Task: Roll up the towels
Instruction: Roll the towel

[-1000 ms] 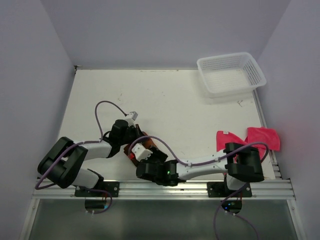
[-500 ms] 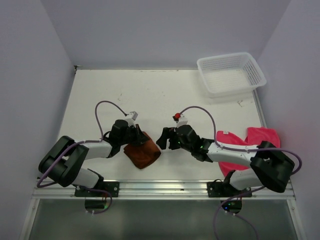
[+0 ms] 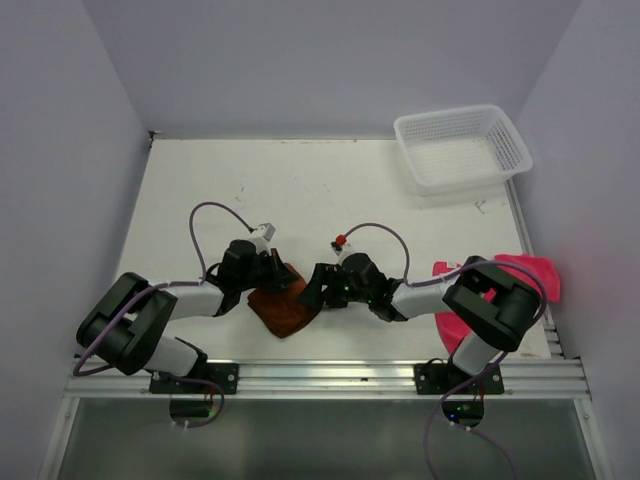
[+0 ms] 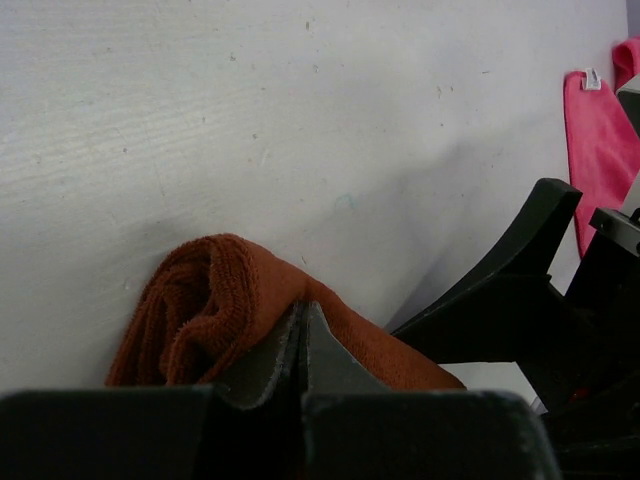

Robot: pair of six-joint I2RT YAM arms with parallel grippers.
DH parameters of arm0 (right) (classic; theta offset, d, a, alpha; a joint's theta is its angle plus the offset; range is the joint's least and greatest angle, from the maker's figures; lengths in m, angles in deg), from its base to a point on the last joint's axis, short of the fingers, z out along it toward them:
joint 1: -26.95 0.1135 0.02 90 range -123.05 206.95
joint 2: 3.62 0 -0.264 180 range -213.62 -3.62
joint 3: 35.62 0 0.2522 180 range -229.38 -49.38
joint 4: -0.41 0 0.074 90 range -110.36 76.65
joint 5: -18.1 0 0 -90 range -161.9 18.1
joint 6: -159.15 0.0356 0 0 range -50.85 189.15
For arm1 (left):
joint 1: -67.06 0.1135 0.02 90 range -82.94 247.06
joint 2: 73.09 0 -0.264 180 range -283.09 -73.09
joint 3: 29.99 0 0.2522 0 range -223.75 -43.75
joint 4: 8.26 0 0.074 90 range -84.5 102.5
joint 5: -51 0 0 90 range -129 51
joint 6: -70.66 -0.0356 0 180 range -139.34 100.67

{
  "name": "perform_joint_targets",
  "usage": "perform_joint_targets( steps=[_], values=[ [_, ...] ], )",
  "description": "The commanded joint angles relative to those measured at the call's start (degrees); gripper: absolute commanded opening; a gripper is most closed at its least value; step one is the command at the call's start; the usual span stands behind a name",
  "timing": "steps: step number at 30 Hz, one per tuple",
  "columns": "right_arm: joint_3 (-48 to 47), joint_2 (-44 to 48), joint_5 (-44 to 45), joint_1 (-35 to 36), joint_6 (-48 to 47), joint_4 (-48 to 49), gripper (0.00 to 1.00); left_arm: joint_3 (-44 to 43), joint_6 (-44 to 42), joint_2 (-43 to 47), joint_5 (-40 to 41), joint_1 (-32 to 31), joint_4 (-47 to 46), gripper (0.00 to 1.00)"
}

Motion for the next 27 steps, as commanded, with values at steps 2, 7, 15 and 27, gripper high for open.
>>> perform_joint_targets(
  steps=[2, 7, 15, 27],
  values=[
    [-0.2, -2.1, -2.7, -0.1, 0.6, 4.3, 0.7, 3.0, -2.7, -1.3, 2.7, 0.8, 6.6, 0.0],
    [-0.9, -2.7, -2.5, 0.3, -1.8, 2.8, 0.49, 2.8, -2.1, -0.6, 2.7, 0.8, 6.6, 0.0],
    [-3.0, 5.2, 11.4, 6.1, -14.5, -11.4, 0.19, -3.8, -2.1, 3.5, 5.4, 0.9, 14.1, 0.0],
    [-8.3, 6.9, 45.7, 18.1, -28.1, -27.1, 0.15, -15.7, -2.5, 12.1, 8.0, 0.4, 21.5, 0.0]
  ],
)
